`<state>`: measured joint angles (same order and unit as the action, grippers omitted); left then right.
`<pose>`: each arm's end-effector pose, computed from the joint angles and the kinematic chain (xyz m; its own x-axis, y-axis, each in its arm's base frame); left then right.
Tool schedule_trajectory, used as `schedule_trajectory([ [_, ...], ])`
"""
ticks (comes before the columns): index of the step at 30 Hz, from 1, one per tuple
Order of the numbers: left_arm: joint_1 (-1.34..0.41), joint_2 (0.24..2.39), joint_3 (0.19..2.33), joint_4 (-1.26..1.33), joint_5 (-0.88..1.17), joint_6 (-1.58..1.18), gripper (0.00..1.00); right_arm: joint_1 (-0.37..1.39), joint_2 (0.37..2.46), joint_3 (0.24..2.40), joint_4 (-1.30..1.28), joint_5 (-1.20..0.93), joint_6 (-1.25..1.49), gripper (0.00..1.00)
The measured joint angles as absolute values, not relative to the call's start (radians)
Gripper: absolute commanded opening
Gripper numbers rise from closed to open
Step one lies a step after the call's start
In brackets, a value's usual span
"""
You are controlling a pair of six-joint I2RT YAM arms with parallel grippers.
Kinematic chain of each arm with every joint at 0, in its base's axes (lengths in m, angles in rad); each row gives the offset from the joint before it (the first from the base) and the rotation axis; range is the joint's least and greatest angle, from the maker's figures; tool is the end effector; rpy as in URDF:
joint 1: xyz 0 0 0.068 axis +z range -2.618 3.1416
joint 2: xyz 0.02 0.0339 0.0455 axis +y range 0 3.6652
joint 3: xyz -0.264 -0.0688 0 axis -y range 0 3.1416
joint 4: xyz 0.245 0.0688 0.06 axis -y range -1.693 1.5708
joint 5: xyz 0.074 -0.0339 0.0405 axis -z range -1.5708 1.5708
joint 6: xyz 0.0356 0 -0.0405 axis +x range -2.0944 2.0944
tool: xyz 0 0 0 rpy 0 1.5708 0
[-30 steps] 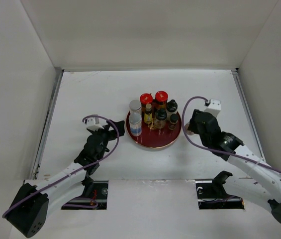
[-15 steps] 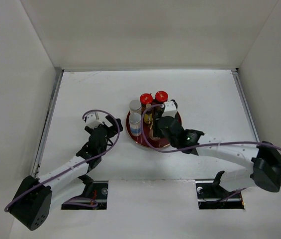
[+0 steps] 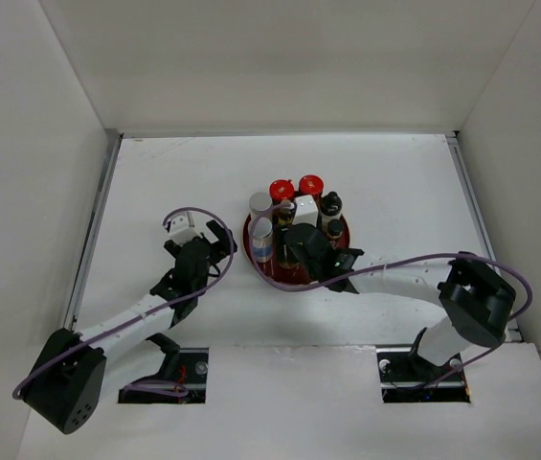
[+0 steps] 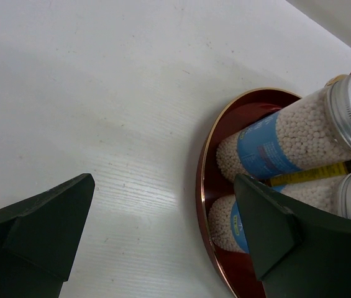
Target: Organize the condiment bottles
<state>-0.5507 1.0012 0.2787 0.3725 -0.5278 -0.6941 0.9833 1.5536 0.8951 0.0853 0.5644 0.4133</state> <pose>0.1794 -0.0891 0.1829 -0.2559 -0.4914 -0.8325 -0.1493 0.8709 -0.4682 0.2006 0.2669 0.2185 -0.4577 -0.0751 -0.8859 -0.2952 0.9527 0.0718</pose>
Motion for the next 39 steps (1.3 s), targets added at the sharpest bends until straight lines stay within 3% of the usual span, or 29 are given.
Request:
schedule_trajectory([
  [5,-0.550,0.958,0.288,0.357,-0.527,-0.681,1.00,0.983,1.529,0.884,0.101,0.558,0.398,1.00],
  [16,-0.502,0.901,0.370,0.175,-0.533,-0.669,1.00,0.955,1.083,0.736,0.170,0.603,0.357,1.00],
  [22,-0.491,0.933,0.438,0.077,-0.522,-0.669,1.00,0.799,0.841,0.564,0.277,0.710,0.356,1.00],
  [29,-0.419,0.920,0.472,0.022,-0.526,-0.658,1.00,0.557,0.792,0.428,0.250,0.787,0.484,1.00],
  [39,-0.427,0.997,0.498,0.019,-0.527,-0.658,1.00,0.516,0.789,0.317,0.278,0.747,0.665,1.00],
])
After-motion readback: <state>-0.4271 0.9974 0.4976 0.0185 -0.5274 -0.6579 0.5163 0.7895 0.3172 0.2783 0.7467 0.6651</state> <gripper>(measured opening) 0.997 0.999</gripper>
